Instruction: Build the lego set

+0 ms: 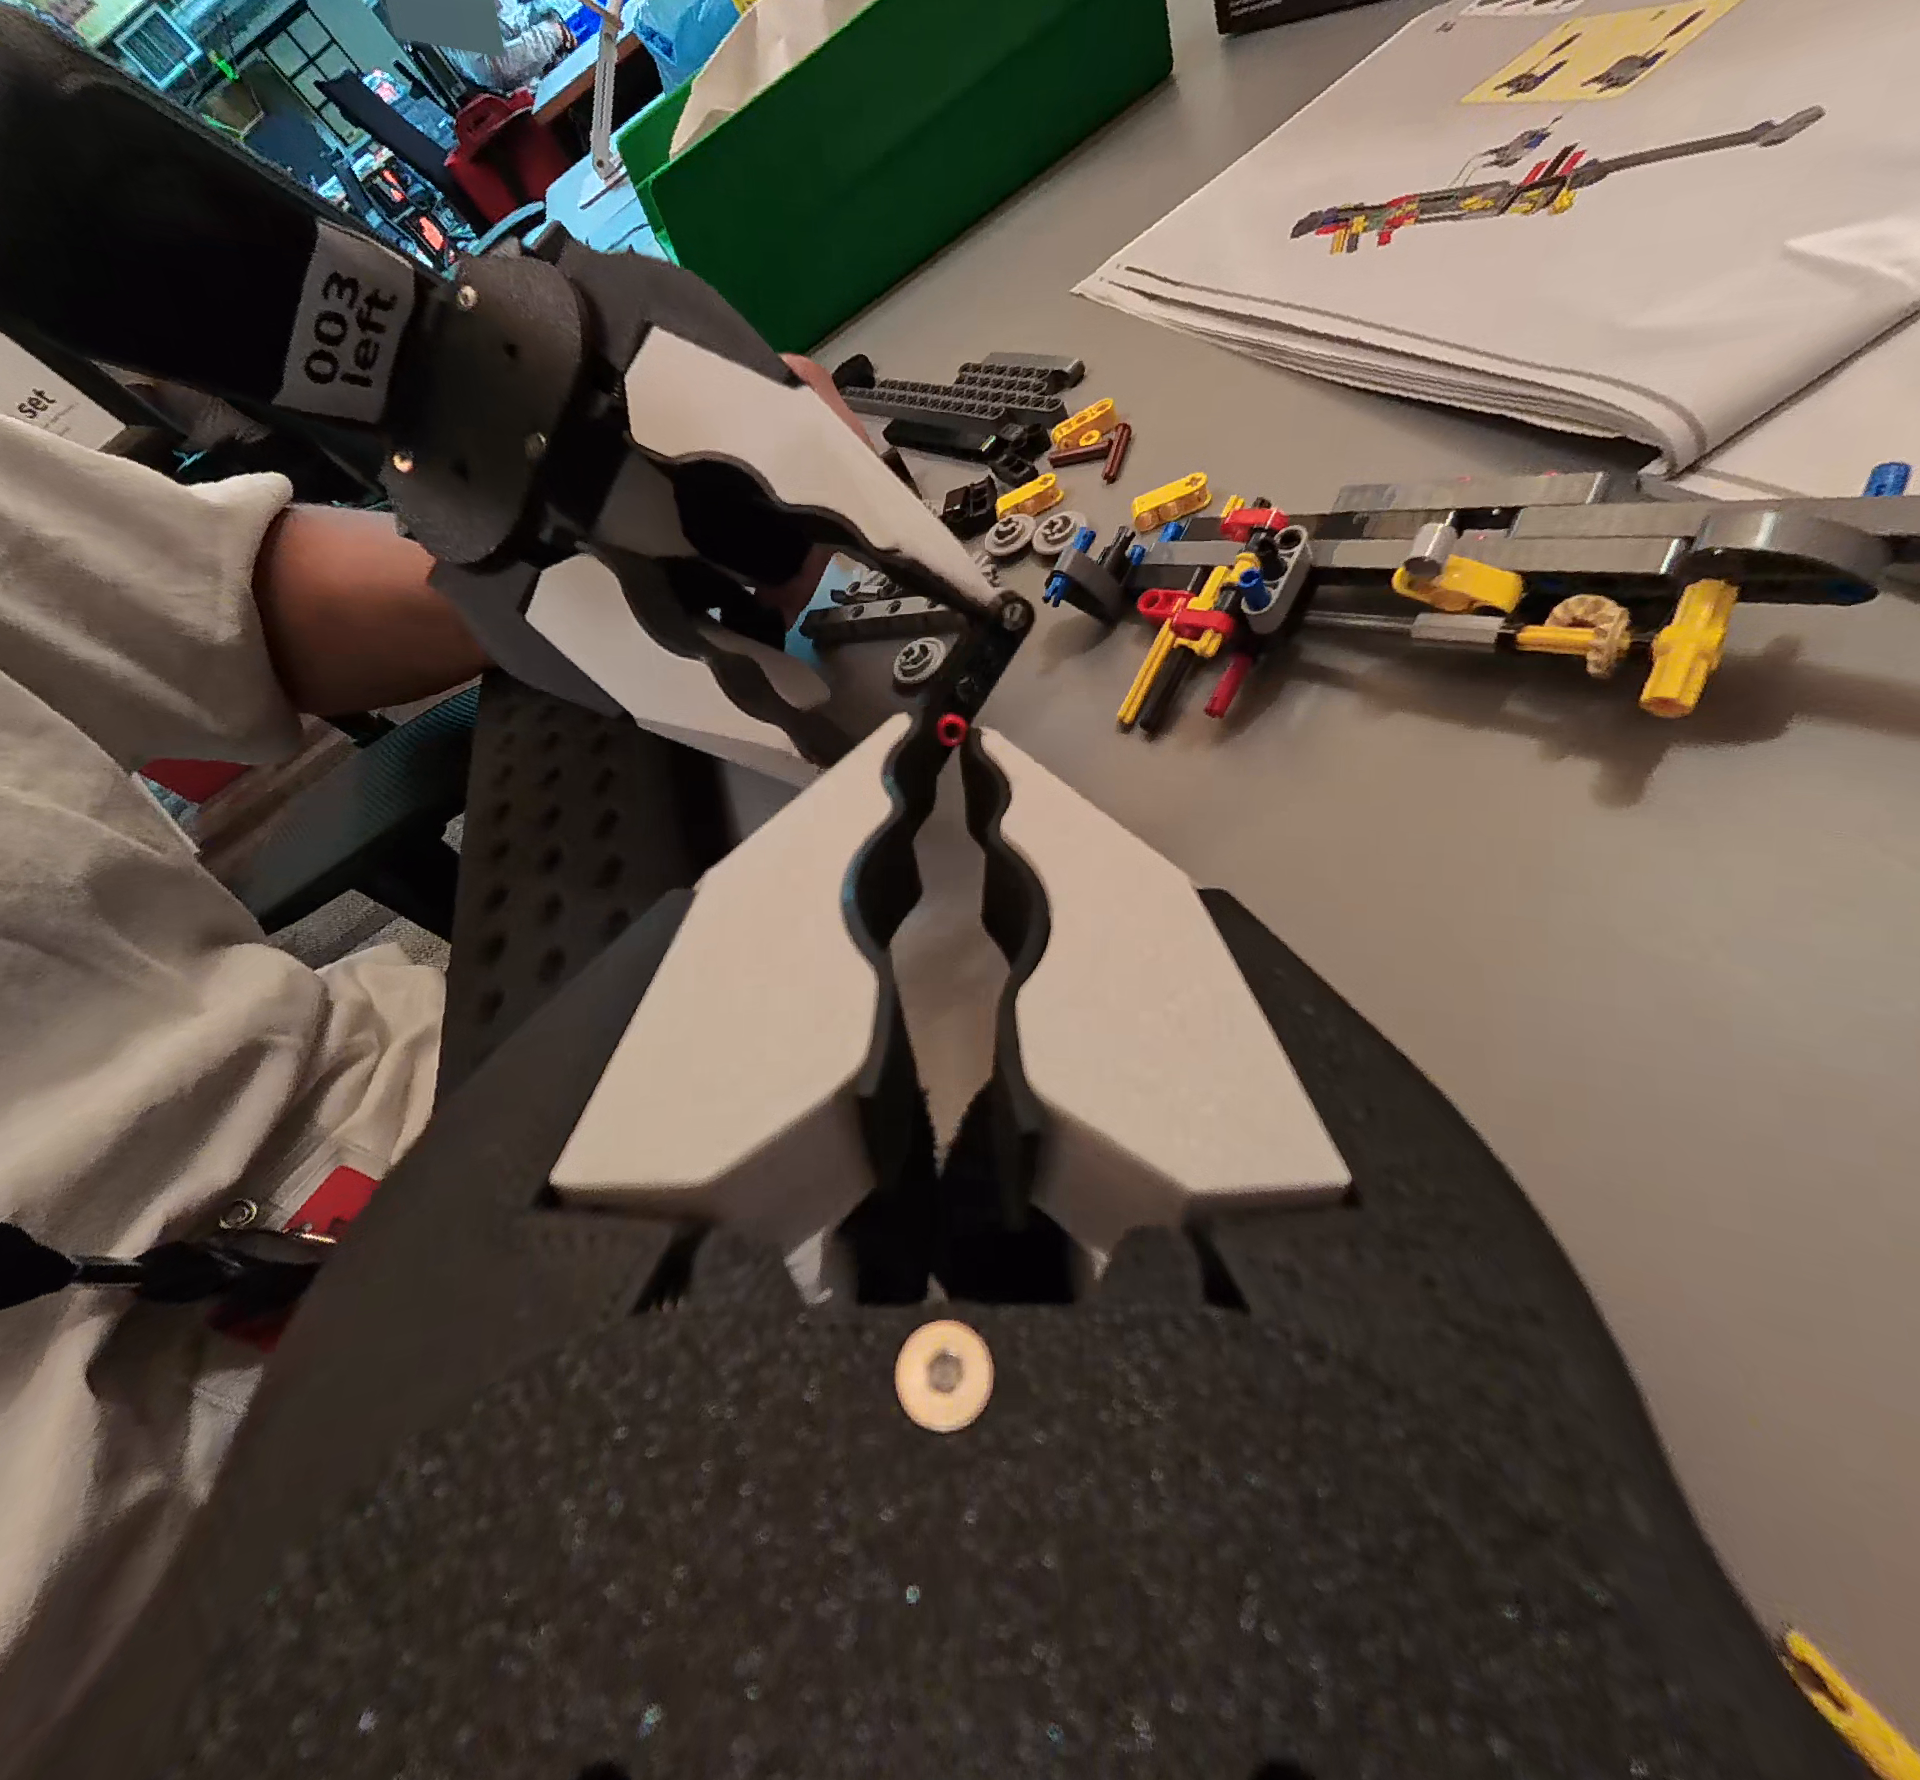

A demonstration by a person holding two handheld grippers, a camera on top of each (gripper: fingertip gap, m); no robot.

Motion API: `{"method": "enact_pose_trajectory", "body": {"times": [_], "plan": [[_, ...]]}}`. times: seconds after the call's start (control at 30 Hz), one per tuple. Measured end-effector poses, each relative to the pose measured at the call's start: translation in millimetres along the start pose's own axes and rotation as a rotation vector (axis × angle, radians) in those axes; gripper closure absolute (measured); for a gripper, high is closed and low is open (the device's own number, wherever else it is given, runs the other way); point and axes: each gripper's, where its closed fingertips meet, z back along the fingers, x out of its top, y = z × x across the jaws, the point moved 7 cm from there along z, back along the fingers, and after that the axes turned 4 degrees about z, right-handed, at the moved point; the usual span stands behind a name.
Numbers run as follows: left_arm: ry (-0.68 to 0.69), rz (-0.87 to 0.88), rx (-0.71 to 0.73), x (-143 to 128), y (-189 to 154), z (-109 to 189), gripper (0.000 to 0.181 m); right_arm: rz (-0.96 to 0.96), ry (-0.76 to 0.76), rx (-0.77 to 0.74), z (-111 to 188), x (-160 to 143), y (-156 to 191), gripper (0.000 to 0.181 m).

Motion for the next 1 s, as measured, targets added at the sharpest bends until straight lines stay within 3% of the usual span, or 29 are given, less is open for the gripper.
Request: {"method": "enact_pose_trajectory", "body": {"times": [0.27,0.6,0.8,1.0], "plan": [[-0.012,-0.008,0.003,3,-3,2,0.143,-0.061,-0.027,0.057,1,0,0,0.178],[-0.248,0.297,-0.13,24,10,17,0.143,-0.213,-0.295,0.249,12,19,9,0.178],[-0.29,0.399,-0.144,24,19,20,0.143,-0.164,-0.357,0.182,8,25,11,0.178],[-0.237,0.295,-0.074,21,17,20,0.143,-0.133,-0.31,0.143,5,22,11,0.178]]}}
